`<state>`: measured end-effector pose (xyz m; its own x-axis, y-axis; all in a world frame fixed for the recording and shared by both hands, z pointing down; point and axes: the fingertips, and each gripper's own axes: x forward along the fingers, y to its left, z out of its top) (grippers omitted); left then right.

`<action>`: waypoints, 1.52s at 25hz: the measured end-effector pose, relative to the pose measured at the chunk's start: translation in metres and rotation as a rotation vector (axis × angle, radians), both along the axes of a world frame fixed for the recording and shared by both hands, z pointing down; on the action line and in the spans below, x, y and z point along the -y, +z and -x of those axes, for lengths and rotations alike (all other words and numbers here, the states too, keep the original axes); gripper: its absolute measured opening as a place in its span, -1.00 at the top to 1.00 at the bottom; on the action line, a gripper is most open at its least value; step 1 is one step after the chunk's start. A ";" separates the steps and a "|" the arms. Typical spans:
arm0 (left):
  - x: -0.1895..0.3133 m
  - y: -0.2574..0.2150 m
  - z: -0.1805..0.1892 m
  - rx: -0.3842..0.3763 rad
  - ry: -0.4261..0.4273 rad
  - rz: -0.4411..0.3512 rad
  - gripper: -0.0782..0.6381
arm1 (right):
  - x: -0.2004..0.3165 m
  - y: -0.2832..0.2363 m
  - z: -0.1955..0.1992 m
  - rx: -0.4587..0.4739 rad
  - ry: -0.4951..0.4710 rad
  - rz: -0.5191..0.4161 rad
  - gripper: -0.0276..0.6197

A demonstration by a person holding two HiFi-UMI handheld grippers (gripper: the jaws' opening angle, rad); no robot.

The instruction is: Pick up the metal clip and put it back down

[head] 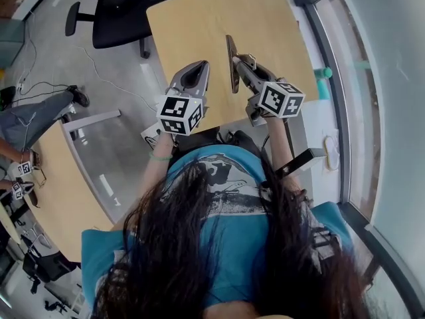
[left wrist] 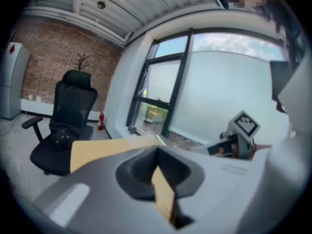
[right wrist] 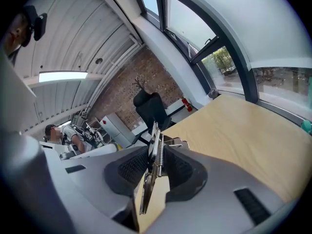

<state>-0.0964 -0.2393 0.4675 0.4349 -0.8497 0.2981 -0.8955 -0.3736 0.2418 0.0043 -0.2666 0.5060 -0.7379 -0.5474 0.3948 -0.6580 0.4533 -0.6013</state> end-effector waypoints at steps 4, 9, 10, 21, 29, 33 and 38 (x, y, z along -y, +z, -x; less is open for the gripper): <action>0.001 -0.002 -0.006 0.001 0.009 -0.006 0.77 | -0.005 -0.018 -0.006 0.015 0.008 -0.025 0.58; 0.001 -0.004 -0.012 0.021 0.027 -0.011 0.77 | -0.009 -0.027 -0.010 0.020 0.010 -0.036 0.58; 0.000 -0.004 -0.013 0.032 0.039 -0.013 0.77 | -0.009 -0.028 -0.010 0.020 0.011 -0.036 0.58; -0.003 -0.010 -0.015 0.081 0.060 -0.054 0.77 | -0.012 -0.029 -0.002 0.014 -0.005 -0.030 0.58; -0.004 -0.004 -0.007 0.078 0.049 -0.039 0.77 | -0.011 -0.021 0.003 0.002 -0.010 -0.009 0.58; -0.002 0.000 0.000 0.077 0.039 -0.030 0.77 | -0.002 -0.005 0.008 -0.023 -0.018 0.014 0.58; -0.001 0.004 0.012 0.080 0.027 -0.015 0.77 | 0.018 0.025 0.018 -0.101 -0.055 0.050 0.58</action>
